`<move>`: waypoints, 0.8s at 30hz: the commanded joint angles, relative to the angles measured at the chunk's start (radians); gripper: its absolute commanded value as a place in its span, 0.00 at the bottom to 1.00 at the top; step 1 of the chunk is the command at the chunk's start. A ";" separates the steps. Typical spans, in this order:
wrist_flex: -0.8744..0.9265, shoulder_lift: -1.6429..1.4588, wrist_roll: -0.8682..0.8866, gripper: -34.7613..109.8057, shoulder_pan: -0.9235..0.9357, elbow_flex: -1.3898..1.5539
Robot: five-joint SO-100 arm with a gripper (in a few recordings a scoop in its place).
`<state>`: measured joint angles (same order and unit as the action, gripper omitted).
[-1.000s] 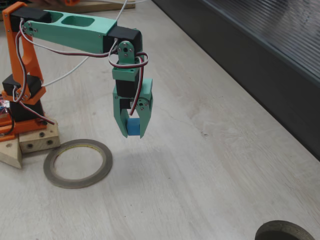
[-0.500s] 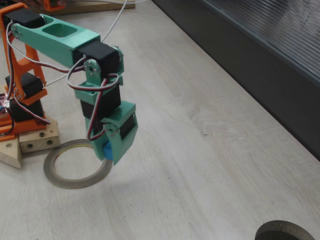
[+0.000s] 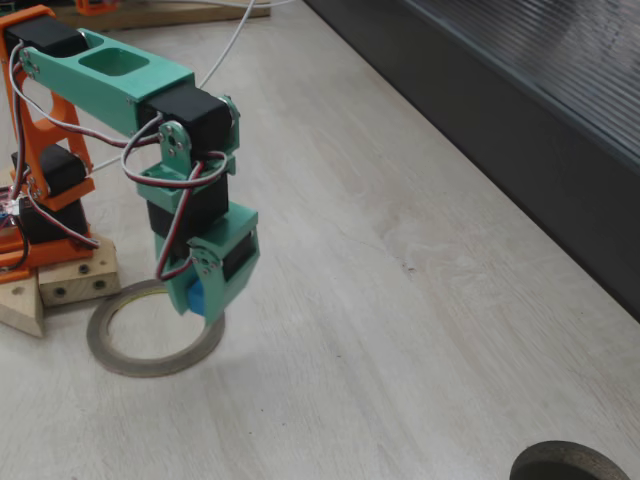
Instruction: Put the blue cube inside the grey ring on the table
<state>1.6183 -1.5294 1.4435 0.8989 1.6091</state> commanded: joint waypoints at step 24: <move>0.112 -0.465 0.011 0.34 0.026 0.472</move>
<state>1.7319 -1.9297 1.4435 0.8989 2.0448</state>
